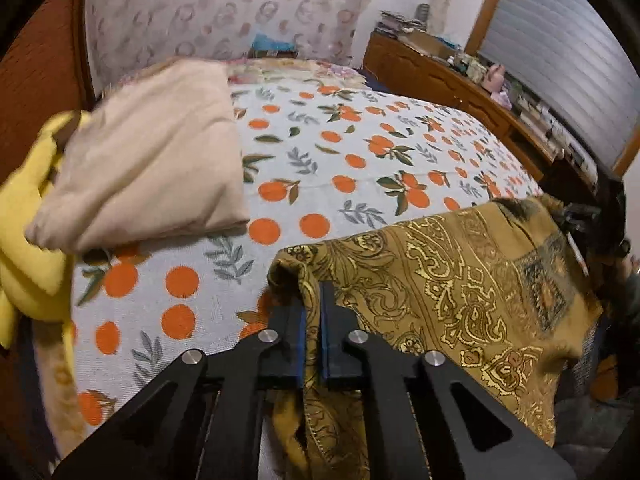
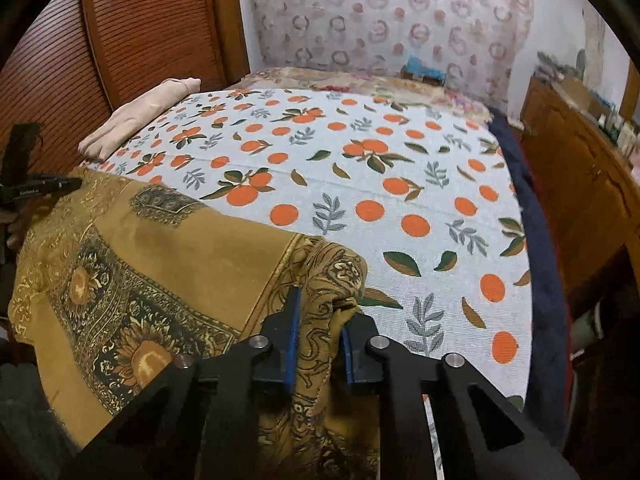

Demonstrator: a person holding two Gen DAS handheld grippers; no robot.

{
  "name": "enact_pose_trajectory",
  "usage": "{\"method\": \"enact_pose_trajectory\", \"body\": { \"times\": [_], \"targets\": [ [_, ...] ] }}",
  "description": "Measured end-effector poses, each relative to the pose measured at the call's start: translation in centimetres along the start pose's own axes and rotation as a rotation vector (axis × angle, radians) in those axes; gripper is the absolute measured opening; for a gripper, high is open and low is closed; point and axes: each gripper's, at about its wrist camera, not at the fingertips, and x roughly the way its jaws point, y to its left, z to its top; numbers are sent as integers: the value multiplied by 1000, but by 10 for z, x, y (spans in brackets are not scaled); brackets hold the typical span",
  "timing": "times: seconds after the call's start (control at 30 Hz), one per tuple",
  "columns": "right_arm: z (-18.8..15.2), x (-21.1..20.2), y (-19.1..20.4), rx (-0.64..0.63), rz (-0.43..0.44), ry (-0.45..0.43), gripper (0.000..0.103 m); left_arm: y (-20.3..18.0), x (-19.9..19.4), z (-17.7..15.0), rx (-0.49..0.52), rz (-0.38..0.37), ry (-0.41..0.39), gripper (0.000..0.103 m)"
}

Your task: Fold small clothes

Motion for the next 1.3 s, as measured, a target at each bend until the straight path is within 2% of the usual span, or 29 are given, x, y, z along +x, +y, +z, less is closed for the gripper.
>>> {"method": "enact_pose_trajectory", "body": {
  "times": [0.2,0.4,0.6,0.73,0.93,1.0,1.2,1.3],
  "targets": [
    [2,-46,10,-20,-13,-115,13,-8,-58,12,18,-37,-145,4],
    [17,-134,28,-74,-13,-285,12,-29,-126,24,57,-54,-276,4],
    [29,-218,50,-139,-18,-408,12,-50,-209,37,116,-59,-435,4],
    [40,-276,58,-170,1,-511,12,-62,-249,53,154,-79,-531,4],
    [58,-336,72,-232,-17,-632,12,-72,-306,72,168,-88,-696,4],
    [59,-353,79,-254,-28,-671,12,-74,-326,75,175,-63,-748,4],
    [70,-391,78,-247,-37,-763,12,-65,-353,94,163,-25,-821,4],
    [87,-384,73,-237,-41,-764,12,-54,-343,113,148,20,-819,4]
  ]
}}
